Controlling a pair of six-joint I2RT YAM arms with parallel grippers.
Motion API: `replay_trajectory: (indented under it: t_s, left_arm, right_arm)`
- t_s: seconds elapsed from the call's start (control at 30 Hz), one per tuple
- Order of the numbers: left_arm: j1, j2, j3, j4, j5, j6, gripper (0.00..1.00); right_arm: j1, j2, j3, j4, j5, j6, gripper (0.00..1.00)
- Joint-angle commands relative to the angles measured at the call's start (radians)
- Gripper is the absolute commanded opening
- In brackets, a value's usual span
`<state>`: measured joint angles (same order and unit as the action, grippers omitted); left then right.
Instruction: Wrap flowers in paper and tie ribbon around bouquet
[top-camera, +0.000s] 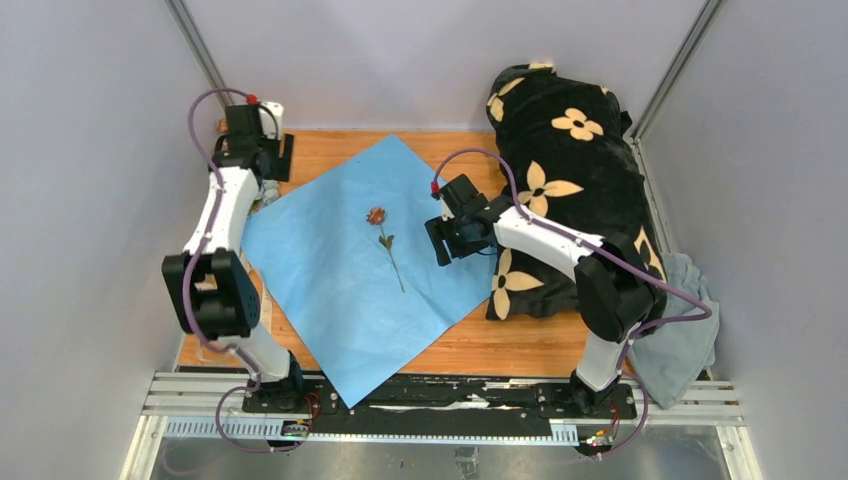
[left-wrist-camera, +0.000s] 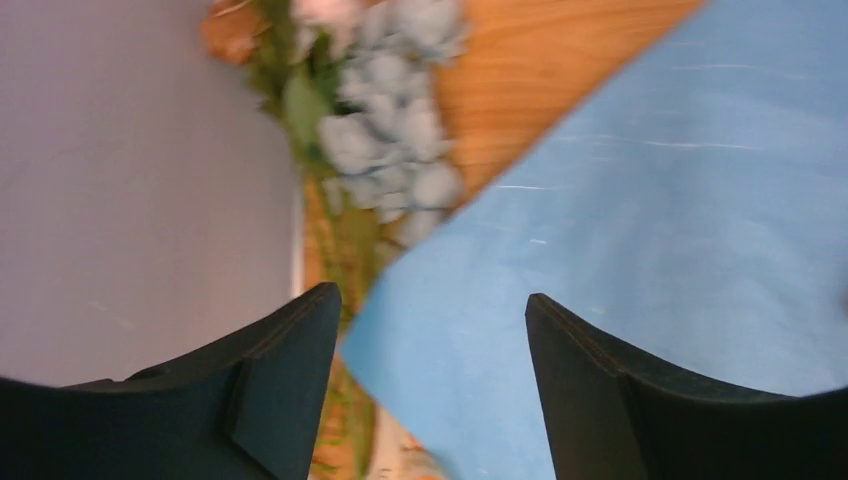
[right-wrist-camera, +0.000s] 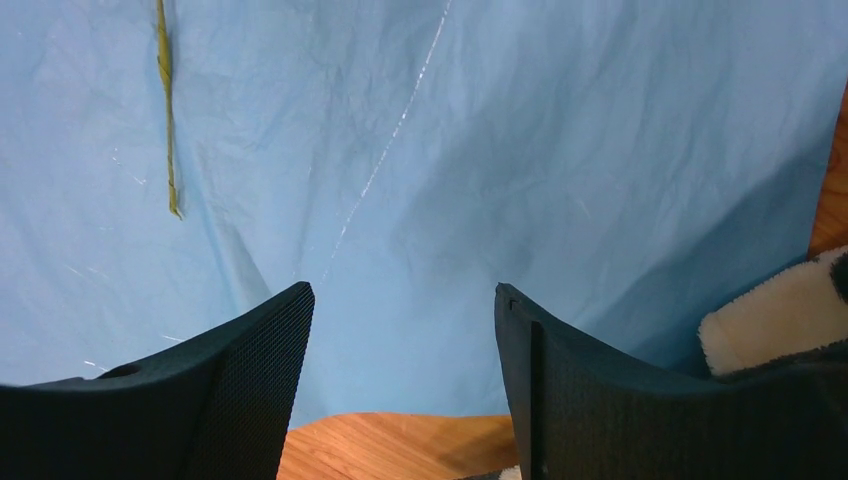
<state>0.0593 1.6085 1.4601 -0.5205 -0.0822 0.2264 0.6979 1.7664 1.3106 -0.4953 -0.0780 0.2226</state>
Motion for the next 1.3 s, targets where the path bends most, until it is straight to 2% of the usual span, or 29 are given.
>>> replay_trajectory:
  t_s: [0.0, 0.1, 0.2, 0.37, 0.47, 0.6, 0.97, 1.03, 1.27]
  left_arm:
    - [0.127, 0.226, 0.117, -0.019, -0.133, 0.080, 0.73]
    - [0.163, 0.382, 0.227, -0.069, -0.130, 0.071, 0.73]
    - [0.190, 0.450, 0.263, -0.058, -0.144, 0.067, 0.72]
    - [0.211, 0.512, 0.252, -0.047, -0.116, 0.069, 0.59]
    - [0.218, 0.529, 0.241, -0.016, -0.151, 0.070, 0.37]
    - [0.234, 0.516, 0.238, -0.002, -0.162, 0.054, 0.01]
    - [0.248, 0.199, 0.211, 0.066, -0.157, 0.055, 0.00]
    - [0.247, 0.135, 0.221, 0.057, -0.107, 0.046, 0.00]
    - [0.248, -0.079, 0.252, 0.045, 0.207, -0.028, 0.00]
  right_arm:
    - [0.023, 0.040, 0.049, -0.063, 0.014, -0.003, 0.71]
    - [0.034, 0.059, 0.078, -0.083, 0.027, -0.003, 0.71]
    - [0.042, 0.088, 0.111, -0.115, 0.045, -0.005, 0.71]
    - [0.050, 0.131, 0.146, -0.130, 0.053, -0.006, 0.71]
    - [0.053, 0.161, 0.171, -0.139, 0.051, -0.005, 0.71]
    - [0.060, 0.183, 0.199, -0.152, 0.055, -0.014, 0.71]
    - [0.068, 0.212, 0.270, -0.197, 0.123, -0.075, 0.71]
    - [0.069, 0.187, 0.262, -0.174, 0.120, -0.080, 0.71]
    - [0.070, 0.073, 0.220, -0.054, 0.033, -0.139, 0.71]
